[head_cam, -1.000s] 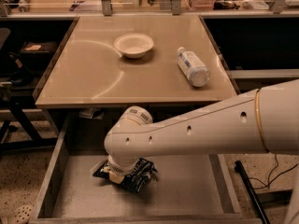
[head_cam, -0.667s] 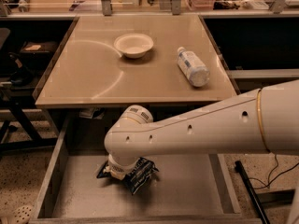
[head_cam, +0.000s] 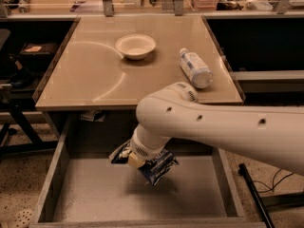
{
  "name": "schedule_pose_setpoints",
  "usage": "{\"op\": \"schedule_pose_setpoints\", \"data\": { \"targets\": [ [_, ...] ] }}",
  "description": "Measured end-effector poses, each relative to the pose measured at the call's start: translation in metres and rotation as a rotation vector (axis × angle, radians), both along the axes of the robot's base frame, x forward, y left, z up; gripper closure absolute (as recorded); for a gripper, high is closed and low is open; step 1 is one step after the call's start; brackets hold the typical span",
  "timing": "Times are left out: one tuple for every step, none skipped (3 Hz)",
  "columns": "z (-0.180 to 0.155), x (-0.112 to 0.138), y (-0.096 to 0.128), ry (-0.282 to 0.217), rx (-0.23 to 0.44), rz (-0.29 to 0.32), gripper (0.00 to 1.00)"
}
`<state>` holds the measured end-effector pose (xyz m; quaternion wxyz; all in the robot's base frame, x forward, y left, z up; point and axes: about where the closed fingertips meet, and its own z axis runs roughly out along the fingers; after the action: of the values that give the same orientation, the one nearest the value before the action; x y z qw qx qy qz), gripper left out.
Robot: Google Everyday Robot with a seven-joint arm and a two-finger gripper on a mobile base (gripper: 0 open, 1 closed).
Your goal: Pick blue chip bag from top drawer and place on counter
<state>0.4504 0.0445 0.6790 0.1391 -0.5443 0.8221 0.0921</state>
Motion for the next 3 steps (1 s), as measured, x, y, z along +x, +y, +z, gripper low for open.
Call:
{"op": "schedule_pose_setpoints", "data": {
  "targets": [
    [0.046, -0.003, -0.024, 0.012, 0.056, 0.011, 1.0],
    [0.082, -0.002, -0.028, -0.015, 0.097, 0.064, 1.0],
    [0.082, -0.002, -0.027, -0.019, 0.095, 0.076, 1.0]
  ]
}}
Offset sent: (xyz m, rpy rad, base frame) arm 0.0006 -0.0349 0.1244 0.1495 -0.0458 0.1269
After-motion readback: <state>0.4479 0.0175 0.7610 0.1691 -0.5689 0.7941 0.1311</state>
